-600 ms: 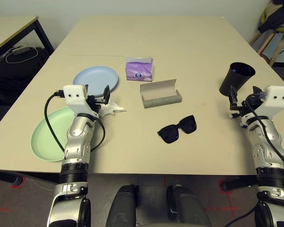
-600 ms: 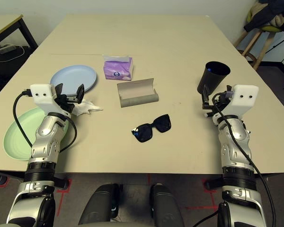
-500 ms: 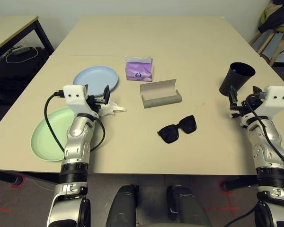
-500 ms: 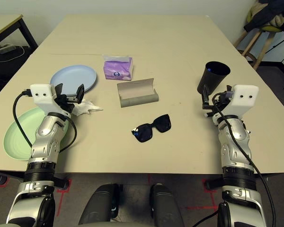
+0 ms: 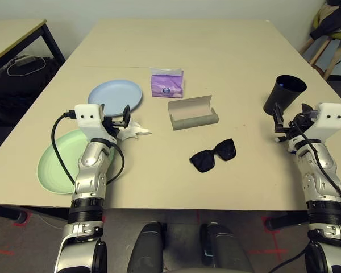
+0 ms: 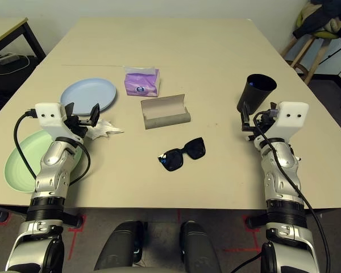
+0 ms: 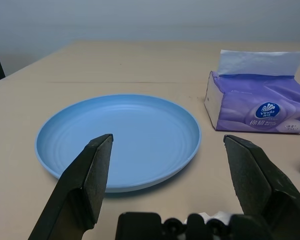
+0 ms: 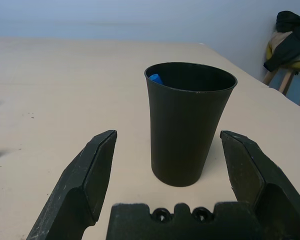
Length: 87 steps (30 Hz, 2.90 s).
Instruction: Organize and tidy the items on the table.
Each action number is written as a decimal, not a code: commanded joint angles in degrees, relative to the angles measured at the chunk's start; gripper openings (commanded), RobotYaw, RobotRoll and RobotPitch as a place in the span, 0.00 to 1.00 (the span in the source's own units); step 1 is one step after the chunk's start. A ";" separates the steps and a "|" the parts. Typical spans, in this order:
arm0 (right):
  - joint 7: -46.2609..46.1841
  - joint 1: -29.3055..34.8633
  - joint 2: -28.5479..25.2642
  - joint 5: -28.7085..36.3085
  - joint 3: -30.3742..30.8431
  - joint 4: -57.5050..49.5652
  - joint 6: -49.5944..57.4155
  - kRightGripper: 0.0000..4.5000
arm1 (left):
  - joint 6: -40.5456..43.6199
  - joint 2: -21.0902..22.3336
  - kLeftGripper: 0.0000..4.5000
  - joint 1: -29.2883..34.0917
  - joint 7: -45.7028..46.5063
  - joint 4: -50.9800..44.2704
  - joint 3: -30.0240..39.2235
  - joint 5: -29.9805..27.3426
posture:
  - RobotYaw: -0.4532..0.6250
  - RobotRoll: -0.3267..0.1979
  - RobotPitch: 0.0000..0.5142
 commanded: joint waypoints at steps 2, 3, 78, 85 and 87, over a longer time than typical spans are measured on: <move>2.66 -0.56 -0.09 1.17 0.37 1.02 -0.74 1.00 | 0.74 0.48 1.00 1.03 -0.27 -1.29 0.20 -0.16 | 0.52 0.62 0.13; 3.63 -0.80 -0.16 1.72 0.36 1.10 -0.52 1.00 | 0.76 0.50 1.00 1.04 -0.29 -1.32 0.22 -0.17 | 0.52 0.62 0.13; 61.22 -0.92 -9.68 8.46 20.51 -7.02 -3.57 1.00 | 60.71 42.94 1.00 -4.80 -23.31 9.83 1.59 -6.22 | 0.58 0.62 0.14; 60.44 -1.45 -9.64 8.57 20.55 -7.95 -2.70 1.00 | 62.60 43.41 0.52 0.11 -26.05 8.32 0.81 -6.53 | 0.58 0.62 0.14; 60.35 -1.55 -9.62 8.51 20.50 -7.96 -2.73 1.00 | 62.84 43.09 0.34 1.50 -26.02 7.90 1.17 -6.44 | 0.57 0.62 0.14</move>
